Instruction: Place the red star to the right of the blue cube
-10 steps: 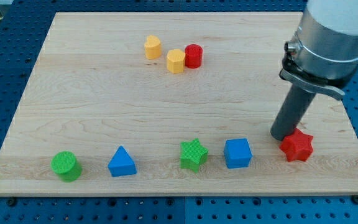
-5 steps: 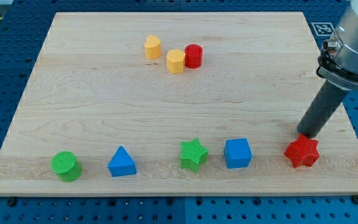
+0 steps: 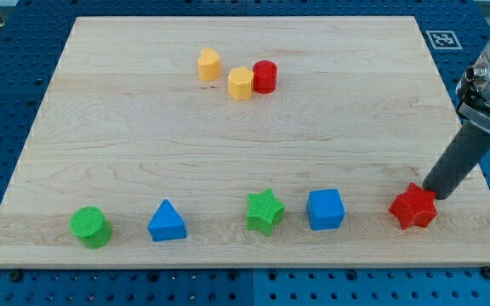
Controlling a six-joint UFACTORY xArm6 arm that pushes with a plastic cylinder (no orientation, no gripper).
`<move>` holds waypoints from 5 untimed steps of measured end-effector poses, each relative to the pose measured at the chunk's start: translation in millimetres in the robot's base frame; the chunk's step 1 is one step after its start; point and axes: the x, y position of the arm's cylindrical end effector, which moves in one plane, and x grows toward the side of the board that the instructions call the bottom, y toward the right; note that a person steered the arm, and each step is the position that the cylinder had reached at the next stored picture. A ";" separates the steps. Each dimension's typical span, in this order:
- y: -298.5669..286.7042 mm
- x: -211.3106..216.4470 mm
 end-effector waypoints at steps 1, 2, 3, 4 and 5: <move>1.1 11.9; 1.1 26.1; 1.1 26.1; 1.1 35.5; -7.0 39.6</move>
